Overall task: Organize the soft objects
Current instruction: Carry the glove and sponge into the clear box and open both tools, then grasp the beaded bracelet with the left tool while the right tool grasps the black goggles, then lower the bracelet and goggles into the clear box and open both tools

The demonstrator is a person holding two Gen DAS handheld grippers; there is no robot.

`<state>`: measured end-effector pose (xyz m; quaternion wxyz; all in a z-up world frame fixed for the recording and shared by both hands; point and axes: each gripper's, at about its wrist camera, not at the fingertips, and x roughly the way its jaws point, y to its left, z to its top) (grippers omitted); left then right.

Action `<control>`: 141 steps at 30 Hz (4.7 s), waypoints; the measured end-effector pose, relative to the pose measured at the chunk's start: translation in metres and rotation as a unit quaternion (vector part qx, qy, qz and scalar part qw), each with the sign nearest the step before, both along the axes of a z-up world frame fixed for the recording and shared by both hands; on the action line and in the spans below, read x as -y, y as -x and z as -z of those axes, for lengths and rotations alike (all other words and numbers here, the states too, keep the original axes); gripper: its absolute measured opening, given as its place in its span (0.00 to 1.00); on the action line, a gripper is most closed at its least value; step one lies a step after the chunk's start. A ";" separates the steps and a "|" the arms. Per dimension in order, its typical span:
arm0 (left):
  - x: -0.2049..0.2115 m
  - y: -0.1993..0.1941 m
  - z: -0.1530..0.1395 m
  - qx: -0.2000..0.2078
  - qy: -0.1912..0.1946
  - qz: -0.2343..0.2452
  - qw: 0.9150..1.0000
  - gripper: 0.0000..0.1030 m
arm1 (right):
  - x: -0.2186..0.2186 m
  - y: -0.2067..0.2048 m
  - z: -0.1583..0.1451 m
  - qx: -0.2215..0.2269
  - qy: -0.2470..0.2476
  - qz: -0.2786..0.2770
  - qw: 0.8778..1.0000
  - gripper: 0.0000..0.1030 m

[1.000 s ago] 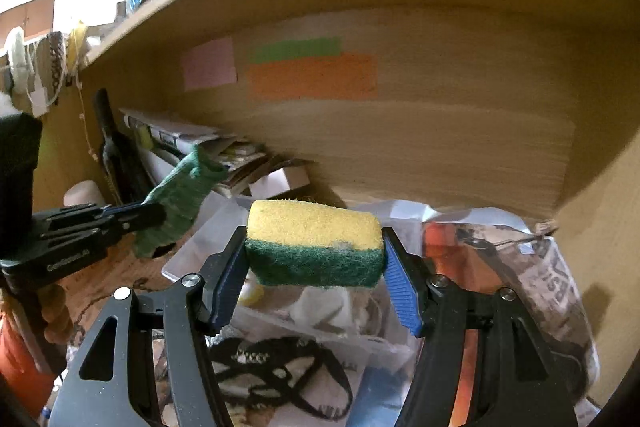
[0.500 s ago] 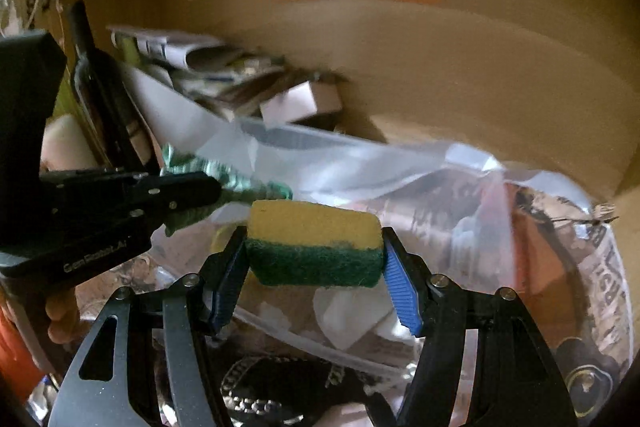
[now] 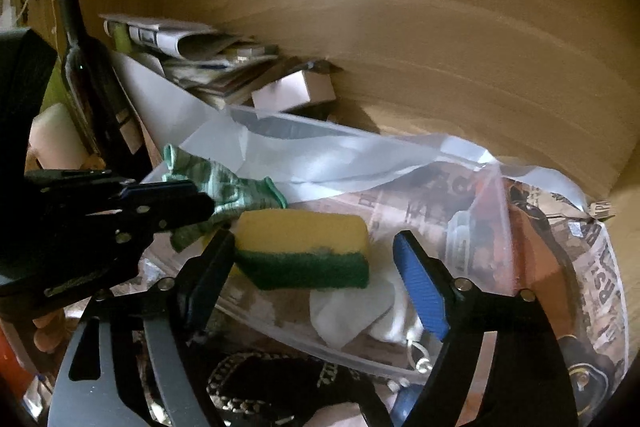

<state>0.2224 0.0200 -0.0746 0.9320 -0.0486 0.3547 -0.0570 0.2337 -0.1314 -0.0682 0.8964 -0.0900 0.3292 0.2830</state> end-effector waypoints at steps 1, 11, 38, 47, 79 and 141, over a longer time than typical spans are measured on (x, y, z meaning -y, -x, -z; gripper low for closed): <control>0.000 0.006 -0.005 0.008 0.002 0.001 1.000 0.33 | 0.002 0.002 -0.004 0.005 -0.003 0.002 1.000 0.78; -0.006 0.053 -0.036 0.059 -0.011 -0.004 0.998 0.72 | 0.030 0.038 -0.040 0.065 -0.042 0.018 0.997 0.96; -0.025 0.099 0.068 -0.090 -0.003 -0.014 0.996 0.52 | 0.006 0.065 0.039 -0.023 0.011 -0.027 0.999 0.95; -0.028 0.110 0.069 -0.084 -0.008 -0.020 0.996 0.11 | 0.002 0.061 0.051 -0.048 0.020 -0.038 0.998 0.23; -0.027 0.131 -0.002 0.029 -0.003 -0.018 0.999 0.06 | 0.043 0.069 0.021 0.024 0.027 0.056 0.998 0.72; 0.002 -0.020 -0.010 0.003 -0.008 0.006 1.000 0.11 | 0.027 -0.023 -0.003 0.027 -0.009 0.056 0.998 0.07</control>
